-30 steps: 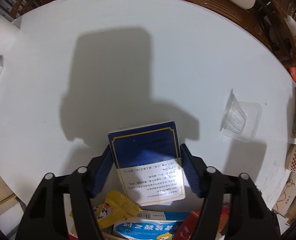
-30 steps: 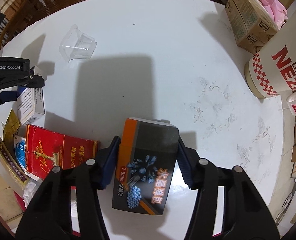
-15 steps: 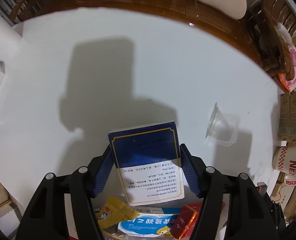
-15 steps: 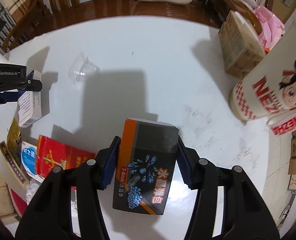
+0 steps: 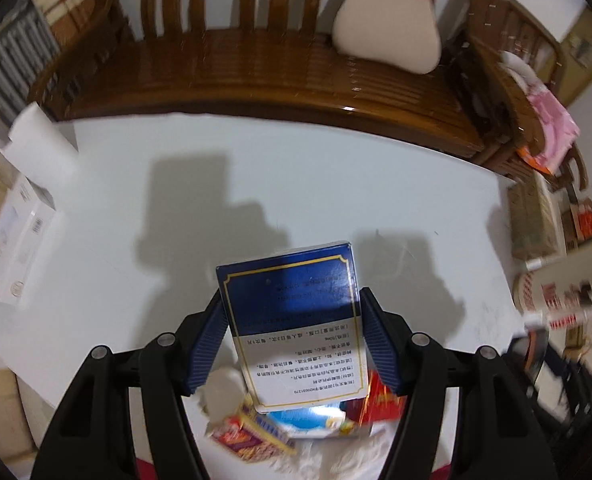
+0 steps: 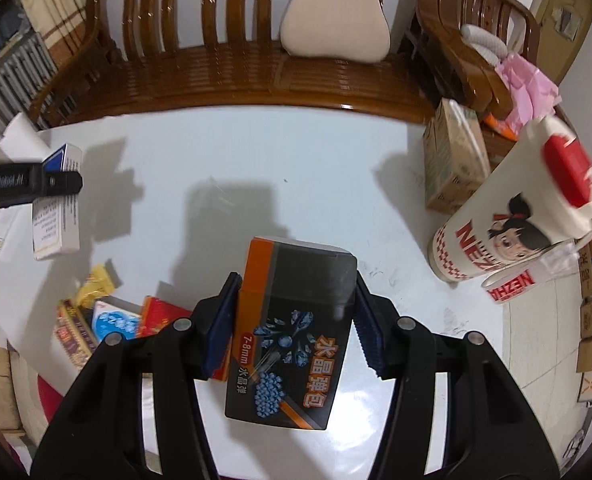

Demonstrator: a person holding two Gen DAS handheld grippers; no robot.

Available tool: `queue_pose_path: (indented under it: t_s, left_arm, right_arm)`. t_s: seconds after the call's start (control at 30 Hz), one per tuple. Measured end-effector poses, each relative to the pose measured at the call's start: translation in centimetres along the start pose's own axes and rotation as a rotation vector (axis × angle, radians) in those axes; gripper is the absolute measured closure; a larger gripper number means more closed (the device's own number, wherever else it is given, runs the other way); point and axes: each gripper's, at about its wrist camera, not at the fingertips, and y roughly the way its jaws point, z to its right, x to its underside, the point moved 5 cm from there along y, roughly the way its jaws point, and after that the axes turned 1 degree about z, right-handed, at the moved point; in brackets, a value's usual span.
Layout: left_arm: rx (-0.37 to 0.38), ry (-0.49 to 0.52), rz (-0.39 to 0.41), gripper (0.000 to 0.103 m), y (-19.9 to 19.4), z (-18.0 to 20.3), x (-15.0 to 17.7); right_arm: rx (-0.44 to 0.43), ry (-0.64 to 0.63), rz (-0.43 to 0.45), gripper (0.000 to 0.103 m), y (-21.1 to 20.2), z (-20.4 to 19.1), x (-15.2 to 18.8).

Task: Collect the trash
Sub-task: 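Carry both held boxes down over the white plastic bag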

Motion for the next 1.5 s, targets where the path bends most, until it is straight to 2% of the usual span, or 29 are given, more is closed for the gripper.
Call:
queue_pose_path:
  t_s: [0.27,0.37,0.63,1.1,1.5]
  left_arm:
    - [0.029,0.095,0.064,0.04,-5.2,0.2,4.9]
    - [0.019,0.125,0.1,0.04,-6.9,-0.3,7.0]
    - [0.056,0.165,0.12,0.04,-9.6,-1.3,13.8]
    - [0.111,0.196,0.059,0.04,-7.1,-2.5,25.4]
    - [0.117,0.191,0.015,0.04,-3.1,-3.0,31.3]
  right_arm:
    - [-0.045,-0.052,0.059,0.05,-4.9,-1.9,0.3]
    - [-0.064,-0.082,0.08,0.05,-6.9,-3.3,1.5]
    - [-0.117,-0.149,0.118,0.05,-10.9,-7.0,6.2]
    - [-0.128,-0.242,0.119,0.05,-12.1,-10.7,16.3]
    - [-0.167,-0.245,0.062,0.05,-9.4,-11.7,23.0]
